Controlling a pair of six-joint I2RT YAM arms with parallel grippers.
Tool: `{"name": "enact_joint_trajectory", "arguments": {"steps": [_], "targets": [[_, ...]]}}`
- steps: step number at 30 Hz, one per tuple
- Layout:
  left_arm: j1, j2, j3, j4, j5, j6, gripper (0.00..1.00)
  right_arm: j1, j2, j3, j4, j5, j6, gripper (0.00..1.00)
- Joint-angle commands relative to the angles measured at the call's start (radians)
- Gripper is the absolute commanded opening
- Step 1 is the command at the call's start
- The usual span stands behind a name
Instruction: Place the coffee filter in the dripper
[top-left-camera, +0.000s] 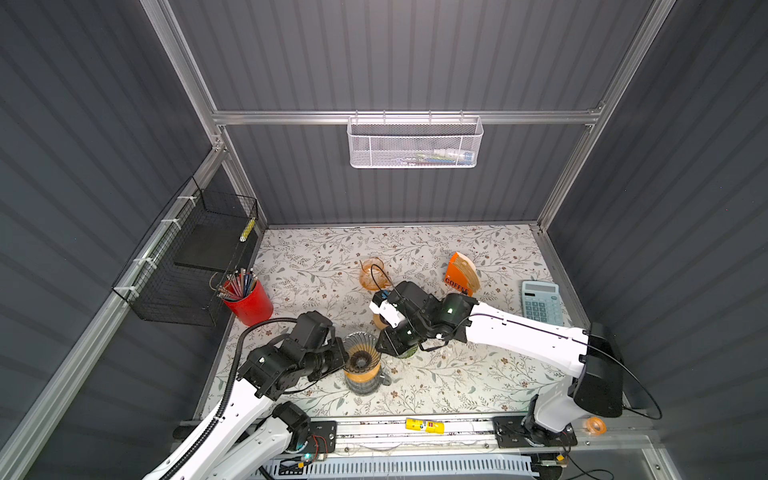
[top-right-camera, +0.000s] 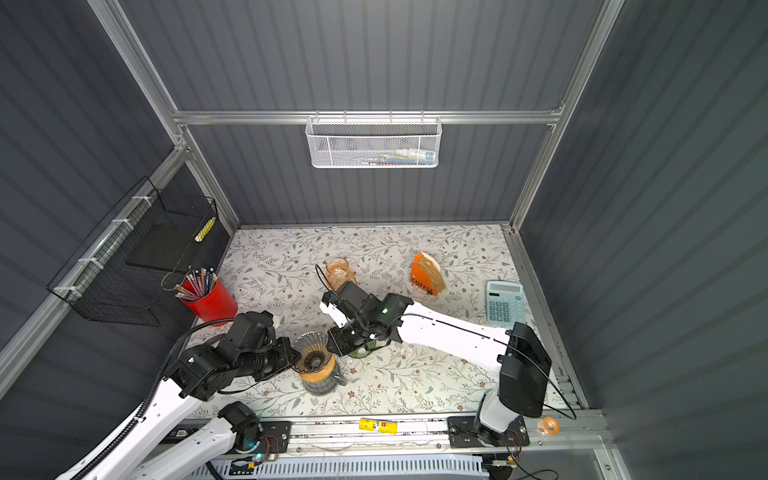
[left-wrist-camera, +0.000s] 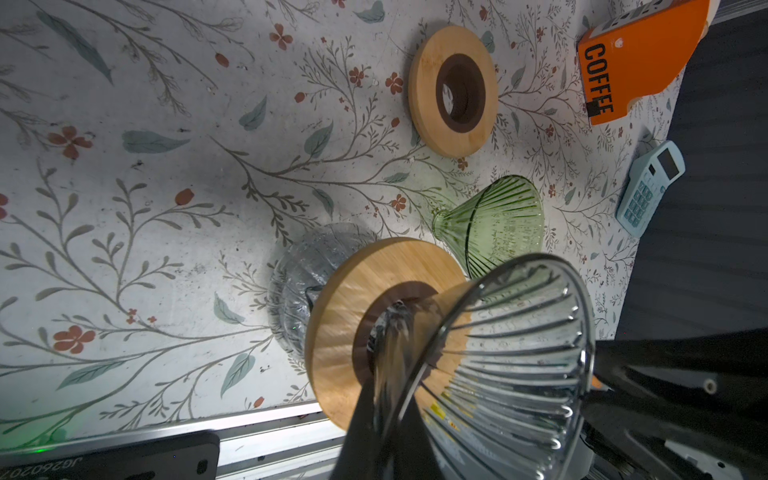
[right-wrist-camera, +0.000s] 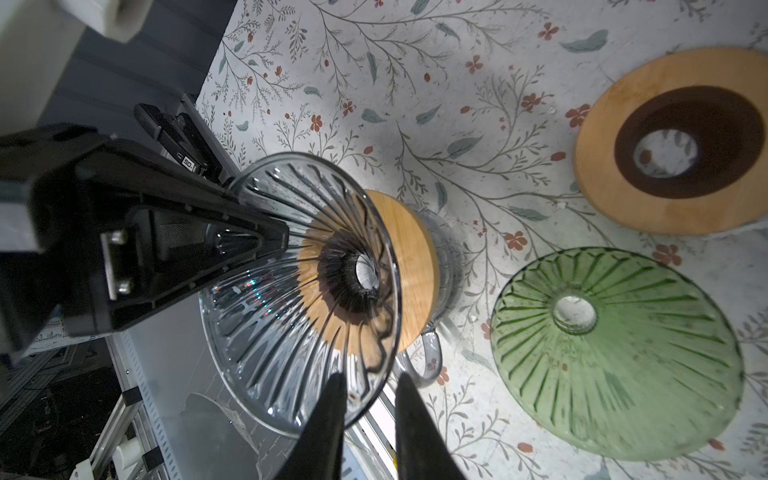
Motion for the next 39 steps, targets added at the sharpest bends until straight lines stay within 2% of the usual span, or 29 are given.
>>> {"name": "enact_joint_trajectory", "arguments": {"steps": [1, 9, 39], "targets": [[0.009, -0.004, -0.025, -0.024, -0.002, 0.01, 0.0, 0.007, 0.021, 0.025, 0.0, -0.002, 0.005, 0.22], [0.008, -0.009, -0.04, -0.026, 0.006, 0.002, 0.0, 0.01, 0.034, 0.026, -0.005, 0.006, 0.012, 0.18], [0.008, -0.029, -0.101, -0.008, 0.025, -0.021, 0.0, 0.038, 0.075, 0.023, -0.023, 0.05, 0.018, 0.17]]}}
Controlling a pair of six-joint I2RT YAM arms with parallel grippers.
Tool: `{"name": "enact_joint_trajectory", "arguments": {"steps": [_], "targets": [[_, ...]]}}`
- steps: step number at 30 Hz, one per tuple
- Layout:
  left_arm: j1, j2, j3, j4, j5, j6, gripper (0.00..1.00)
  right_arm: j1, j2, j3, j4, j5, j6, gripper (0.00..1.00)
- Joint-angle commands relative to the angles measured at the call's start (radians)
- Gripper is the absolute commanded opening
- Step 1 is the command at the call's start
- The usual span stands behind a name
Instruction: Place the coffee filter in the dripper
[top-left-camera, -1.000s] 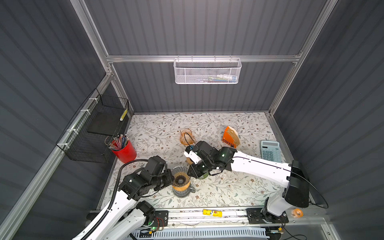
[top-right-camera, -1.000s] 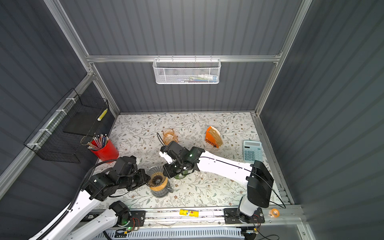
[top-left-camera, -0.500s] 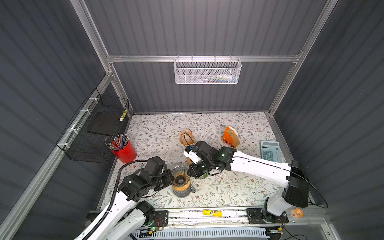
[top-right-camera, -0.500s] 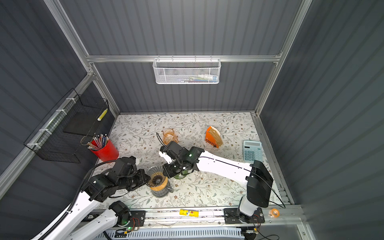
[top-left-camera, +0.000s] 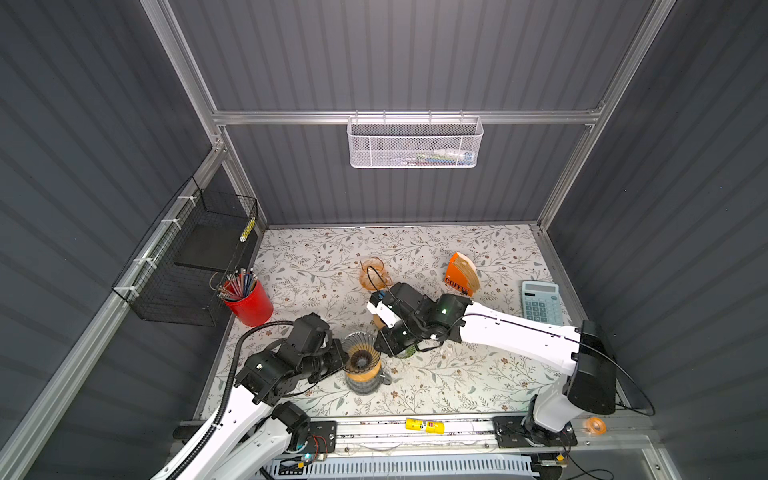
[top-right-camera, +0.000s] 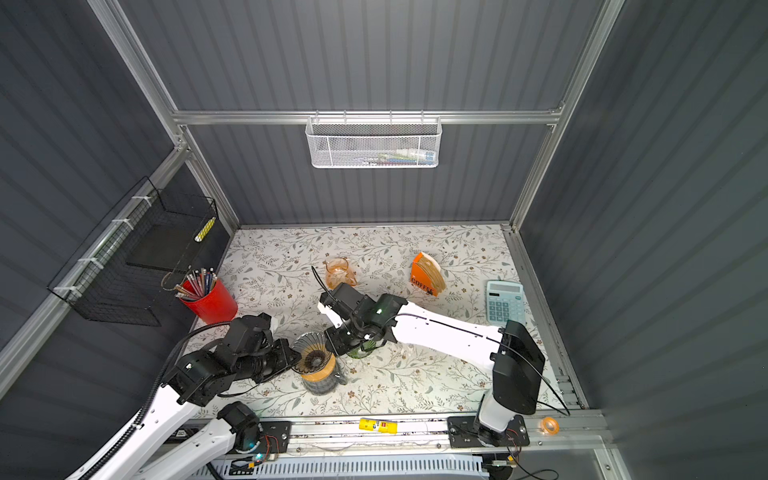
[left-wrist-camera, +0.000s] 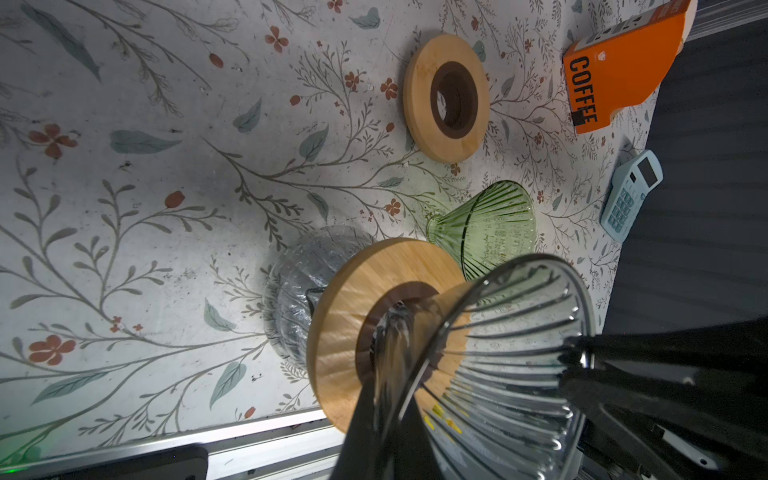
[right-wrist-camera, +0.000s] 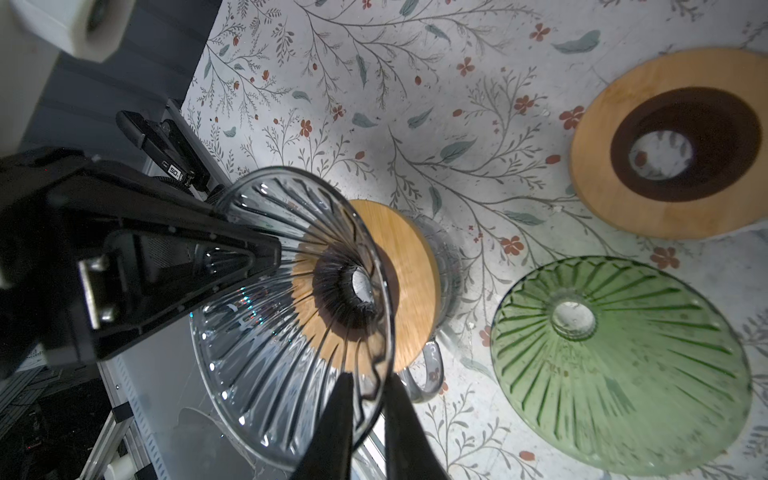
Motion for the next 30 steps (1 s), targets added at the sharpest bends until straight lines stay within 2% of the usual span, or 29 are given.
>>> {"name": "enact_joint_trajectory", "arguments": {"steps": [1, 30], "targets": [[0.003, 0.012, -0.059, -0.042, 0.013, -0.007, 0.0, 0.021, 0.042, -0.001, -0.018, 0.013, -0.004, 0.17], [0.002, 0.019, -0.109, -0.019, 0.032, -0.015, 0.0, 0.042, 0.07, -0.09, 0.03, 0.048, 0.028, 0.15]]}}
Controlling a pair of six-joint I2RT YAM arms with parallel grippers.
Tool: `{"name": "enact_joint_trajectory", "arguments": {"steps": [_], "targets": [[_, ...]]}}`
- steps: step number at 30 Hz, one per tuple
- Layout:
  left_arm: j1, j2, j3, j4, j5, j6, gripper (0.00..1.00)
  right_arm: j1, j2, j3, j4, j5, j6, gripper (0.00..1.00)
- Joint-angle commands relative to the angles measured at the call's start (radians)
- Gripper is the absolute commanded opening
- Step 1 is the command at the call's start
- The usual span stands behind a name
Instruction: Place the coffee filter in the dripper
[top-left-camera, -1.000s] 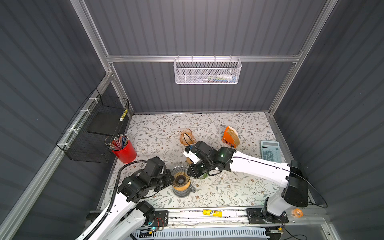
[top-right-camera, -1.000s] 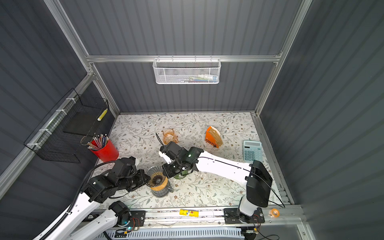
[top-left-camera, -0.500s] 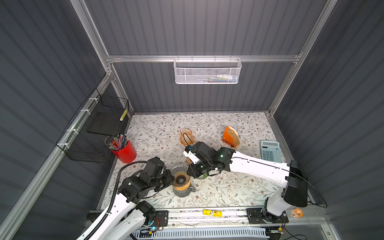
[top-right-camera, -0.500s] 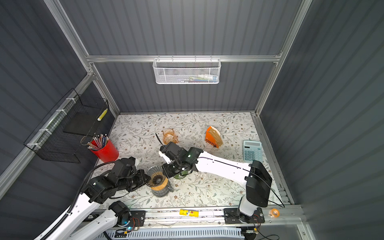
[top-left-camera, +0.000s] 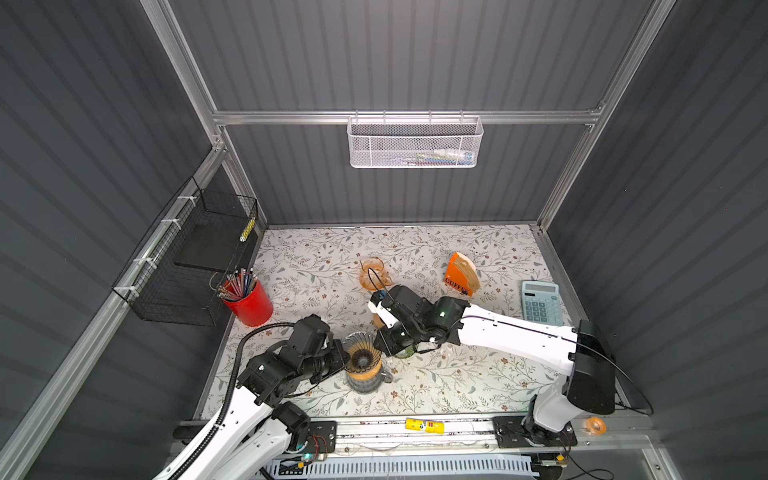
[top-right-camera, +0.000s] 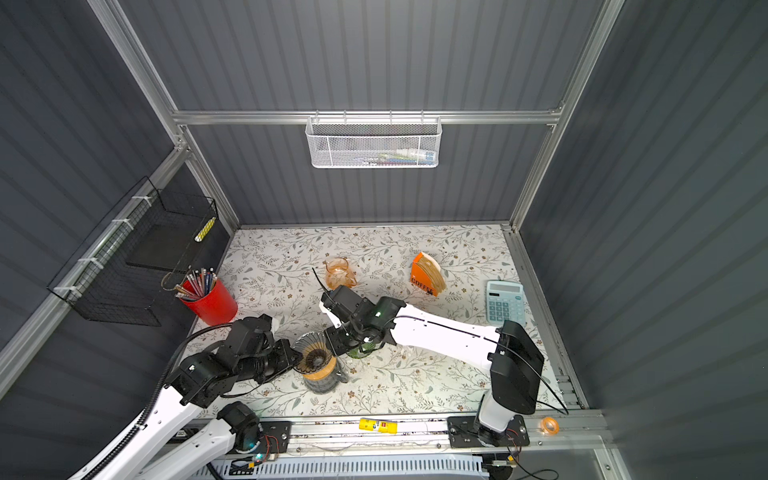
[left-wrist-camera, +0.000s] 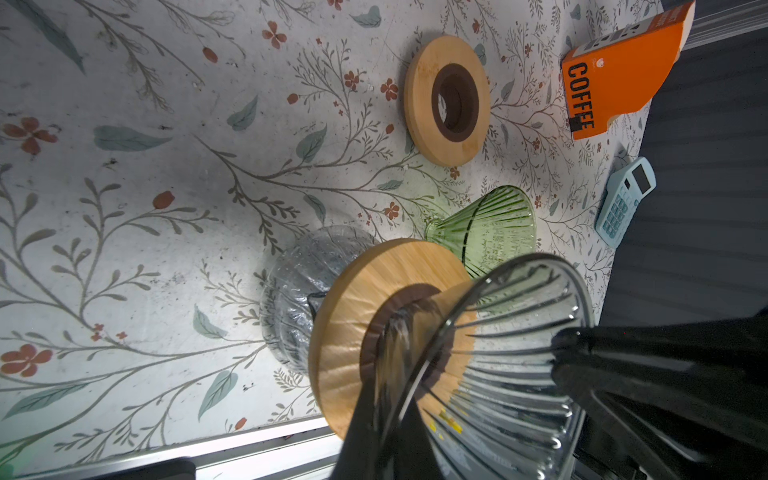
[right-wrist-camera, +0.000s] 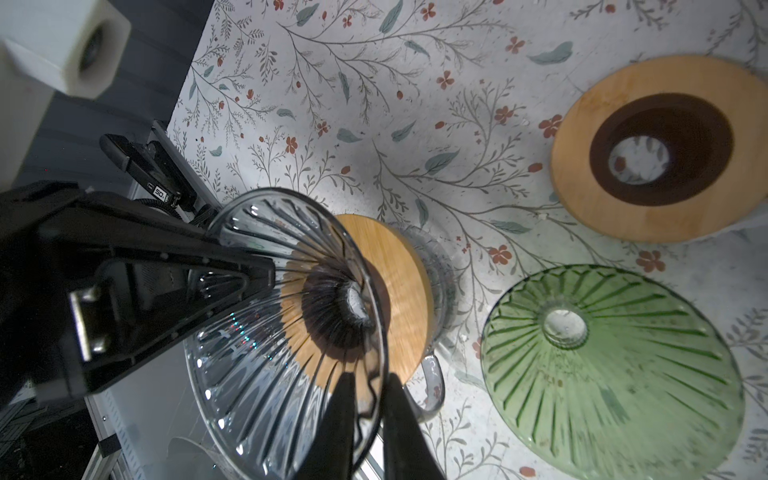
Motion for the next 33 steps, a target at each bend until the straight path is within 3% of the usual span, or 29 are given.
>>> {"name": "enact_joint_trajectory", "arguments": {"steps": [1, 33], "targets": [[0.001, 0.031, -0.07, -0.062, 0.027, 0.007, 0.0, 0.033, 0.064, -0.059, -0.028, -0.003, -0.011, 0.15], [0.001, 0.079, 0.069, -0.083, -0.015, 0.037, 0.0, 0.039, 0.051, 0.007, -0.057, 0.028, -0.047, 0.16]]}}
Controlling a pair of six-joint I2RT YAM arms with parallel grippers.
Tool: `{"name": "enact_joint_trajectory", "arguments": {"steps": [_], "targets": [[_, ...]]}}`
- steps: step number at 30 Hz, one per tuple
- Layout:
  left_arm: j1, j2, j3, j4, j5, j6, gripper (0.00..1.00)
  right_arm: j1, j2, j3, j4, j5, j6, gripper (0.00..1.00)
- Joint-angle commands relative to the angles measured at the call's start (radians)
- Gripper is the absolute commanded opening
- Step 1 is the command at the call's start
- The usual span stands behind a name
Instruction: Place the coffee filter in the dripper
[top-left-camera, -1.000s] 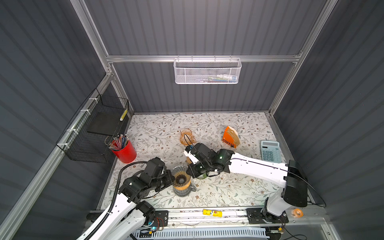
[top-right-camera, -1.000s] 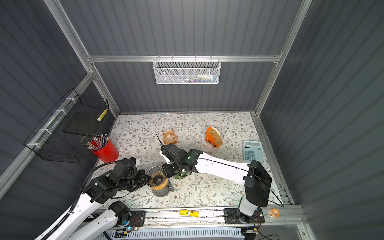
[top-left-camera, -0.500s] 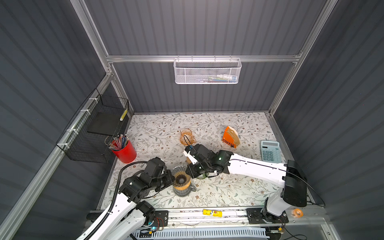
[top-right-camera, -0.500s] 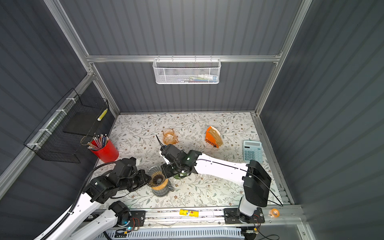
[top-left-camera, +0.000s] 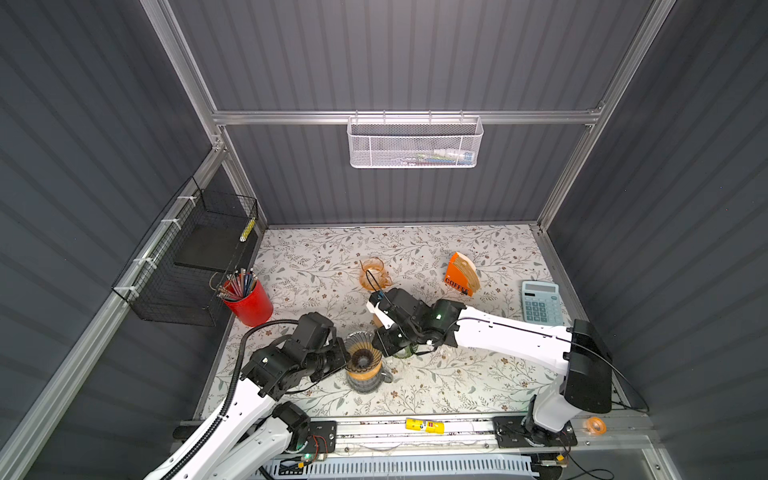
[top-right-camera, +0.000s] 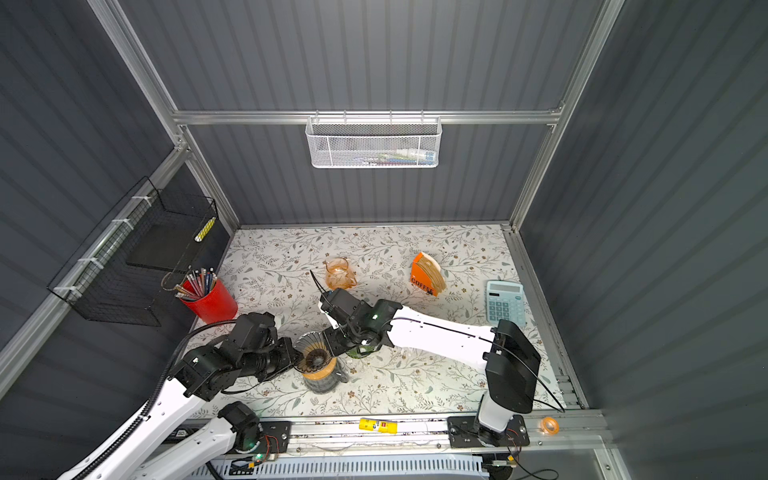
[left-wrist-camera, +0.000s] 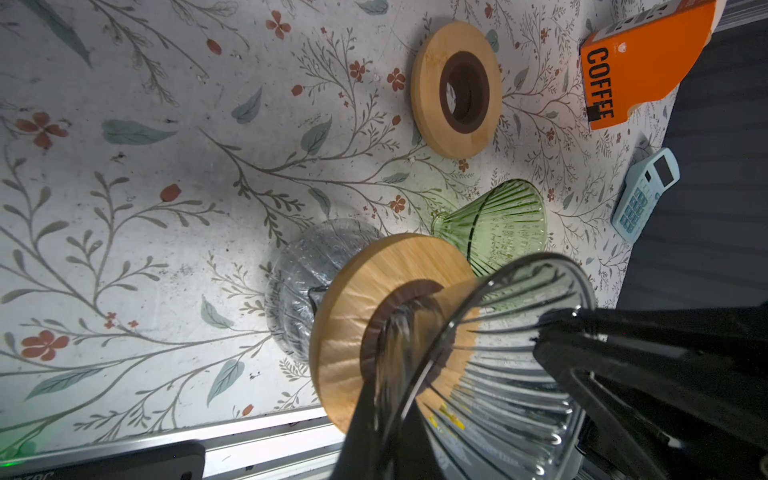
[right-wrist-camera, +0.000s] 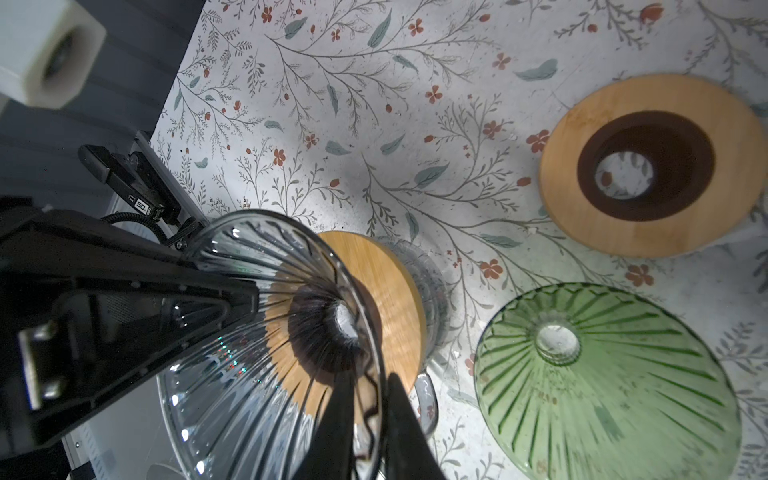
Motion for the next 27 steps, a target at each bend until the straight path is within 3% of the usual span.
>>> {"name": "enact_joint_trajectory", "arguments": {"steps": [1, 5, 20, 27], "targets": [[0.001, 0.018, 0.02, -0.044, -0.012, 0.027, 0.0, 0.027, 0.037, 0.008, -0.076, -0.02, -0.044, 0.16], [0.001, 0.031, 0.028, -0.042, -0.009, 0.036, 0.0, 0.027, 0.039, 0.016, -0.079, -0.019, -0.048, 0.16], [0.001, 0.029, 0.04, -0.042, -0.016, 0.04, 0.25, 0.028, 0.043, 0.042, -0.088, -0.019, -0.056, 0.18], [0.001, 0.029, 0.047, -0.043, -0.021, 0.043, 0.27, 0.027, 0.041, 0.054, -0.093, -0.008, -0.058, 0.21]]}}
